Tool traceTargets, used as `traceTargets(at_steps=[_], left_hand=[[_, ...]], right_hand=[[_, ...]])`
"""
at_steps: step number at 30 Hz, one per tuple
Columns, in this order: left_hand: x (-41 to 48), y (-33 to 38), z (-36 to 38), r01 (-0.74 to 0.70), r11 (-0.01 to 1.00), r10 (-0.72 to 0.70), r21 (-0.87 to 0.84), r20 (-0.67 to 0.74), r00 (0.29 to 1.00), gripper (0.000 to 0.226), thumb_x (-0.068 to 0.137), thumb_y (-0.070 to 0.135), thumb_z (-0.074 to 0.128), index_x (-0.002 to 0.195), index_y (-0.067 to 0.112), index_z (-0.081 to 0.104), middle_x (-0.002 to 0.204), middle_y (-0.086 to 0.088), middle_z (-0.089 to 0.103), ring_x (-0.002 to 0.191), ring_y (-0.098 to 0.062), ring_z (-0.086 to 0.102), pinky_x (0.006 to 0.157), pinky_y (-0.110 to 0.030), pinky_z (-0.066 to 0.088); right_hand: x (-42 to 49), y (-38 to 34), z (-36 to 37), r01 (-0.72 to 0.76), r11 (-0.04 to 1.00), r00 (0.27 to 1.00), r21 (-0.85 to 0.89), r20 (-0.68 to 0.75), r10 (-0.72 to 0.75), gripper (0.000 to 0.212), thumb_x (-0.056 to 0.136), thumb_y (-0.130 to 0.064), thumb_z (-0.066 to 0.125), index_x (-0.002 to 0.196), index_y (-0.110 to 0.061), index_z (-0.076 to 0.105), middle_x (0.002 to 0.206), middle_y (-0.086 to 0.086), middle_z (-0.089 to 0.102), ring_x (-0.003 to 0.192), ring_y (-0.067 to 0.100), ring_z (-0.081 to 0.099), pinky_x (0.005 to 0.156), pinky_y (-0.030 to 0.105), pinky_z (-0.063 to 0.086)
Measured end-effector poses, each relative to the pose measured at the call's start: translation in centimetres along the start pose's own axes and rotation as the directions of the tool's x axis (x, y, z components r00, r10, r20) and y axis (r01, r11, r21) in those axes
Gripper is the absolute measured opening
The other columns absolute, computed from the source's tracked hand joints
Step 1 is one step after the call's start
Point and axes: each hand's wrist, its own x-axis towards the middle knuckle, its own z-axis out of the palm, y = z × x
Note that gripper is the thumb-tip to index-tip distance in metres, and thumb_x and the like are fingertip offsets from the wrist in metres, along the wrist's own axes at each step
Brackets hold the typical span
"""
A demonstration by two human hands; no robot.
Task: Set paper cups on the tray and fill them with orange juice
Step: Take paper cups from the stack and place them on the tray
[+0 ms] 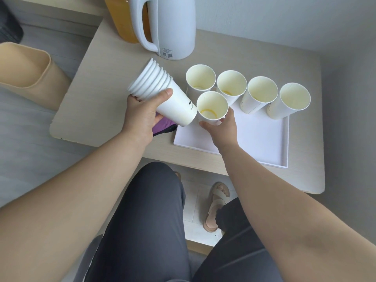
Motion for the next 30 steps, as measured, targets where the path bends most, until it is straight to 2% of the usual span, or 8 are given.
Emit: traceTargets(at_steps=[4,6,9,13,16,19,23,30], left_hand=[[-0.9,-0.1,0.0,-0.001,1.0,0.0,0.006,0.023,1.0,0.077,0.059,0.018,0.08,0.129,0.011,0.05,0.126,-0.004,0.062,0.112,-0.015,0.062,0.069,-0.027,0.058],[-1.2,-0.2,-0.1,-0.01,1.0,0.008,0.023,0.047,0.999,0.074,0.063,0.014,0.081,0.129,0.011,0.049,0.125,-0.003,0.063,0.112,-0.015,0.062,0.07,-0.027,0.057],[-2.0,-0.3,-0.1,-0.042,0.997,0.037,0.062,0.081,0.996,0.064,0.069,0.008,0.081,0.125,0.013,0.051,0.118,0.0,0.064,0.109,-0.013,0.064,0.07,-0.027,0.057],[-3.4,-0.1,1.1,-0.09,0.991,0.074,0.095,0.164,0.984,0.069,0.056,0.014,0.082,0.119,0.014,0.054,0.114,-0.001,0.067,0.1,-0.012,0.068,0.074,-0.035,0.058],[-4.7,0.2,2.8,-0.15,0.98,0.113,0.129,0.255,0.96,0.078,0.053,0.016,0.085,0.124,0.009,0.052,0.115,-0.007,0.068,0.103,-0.021,0.068,0.084,-0.045,0.057],[-5.7,0.0,4.3,-0.209,0.965,0.148,0.159,0.33,0.932,0.078,0.055,0.013,0.086,0.125,0.006,0.051,0.117,-0.012,0.067,0.107,-0.026,0.066,0.088,-0.047,0.055],[-6.7,-0.5,5.5,-0.226,0.955,0.133,0.194,0.403,0.905,0.096,0.047,0.024,0.09,0.131,0.007,0.045,0.123,-0.01,0.064,0.113,-0.023,0.063,0.093,-0.048,0.053],[-7.1,-0.7,7.3,-0.284,0.921,0.151,0.266,0.427,0.891,0.092,0.046,0.03,0.09,0.127,0.011,0.052,0.118,-0.005,0.068,0.109,-0.019,0.065,0.092,-0.05,0.053]], right_hand=[[-0.8,0.2,-0.9,-0.028,0.998,0.999,-0.048,0.037,0.03,0.086,0.064,-0.02,0.08,0.139,-0.023,0.038,0.134,-0.006,0.046,0.122,0.016,0.045,0.099,0.037,0.045],[-2.0,0.2,-2.0,-0.018,1.0,0.999,-0.022,-0.043,0.017,0.062,0.079,-0.011,0.067,0.135,-0.019,0.042,0.133,-0.007,0.047,0.117,0.012,0.048,0.097,0.033,0.046],[-4.0,-1.2,-3.9,0.129,0.985,0.964,0.111,-0.246,-0.098,0.027,0.083,-0.001,0.05,0.103,-0.019,0.055,0.104,-0.011,0.058,0.094,0.007,0.055,0.083,0.03,0.05],[-5.1,-5.1,-5.1,0.275,0.947,0.958,0.168,-0.132,-0.255,0.016,0.078,-0.011,0.05,0.085,-0.024,0.057,0.087,-0.008,0.062,0.083,0.016,0.057,0.076,0.031,0.051],[-5.9,-7.2,-5.6,0.31,0.948,0.93,0.067,0.186,-0.317,0.033,0.085,-0.016,0.065,0.116,-0.019,0.056,0.105,-0.007,0.06,0.093,0.008,0.056,0.078,0.015,0.048],[-6.1,-7.5,-5.9,0.318,0.948,0.878,-0.031,0.386,-0.282,0.071,0.077,-0.022,0.079,0.137,-0.018,0.041,0.123,-0.003,0.055,0.107,0.009,0.056,0.081,0.019,0.053],[-6.4,-6.9,-6.9,0.317,0.946,0.886,-0.068,0.377,-0.269,0.08,0.065,-0.021,0.085,0.134,-0.018,0.044,0.115,0.0,0.062,0.104,0.021,0.063,0.076,0.045,0.058],[-6.7,-6.2,-9.1,0.305,0.943,0.916,-0.129,0.31,-0.254,0.07,0.071,-0.012,0.083,0.129,-0.019,0.045,0.108,-0.007,0.059,0.101,0.017,0.06,0.075,0.03,0.058]])
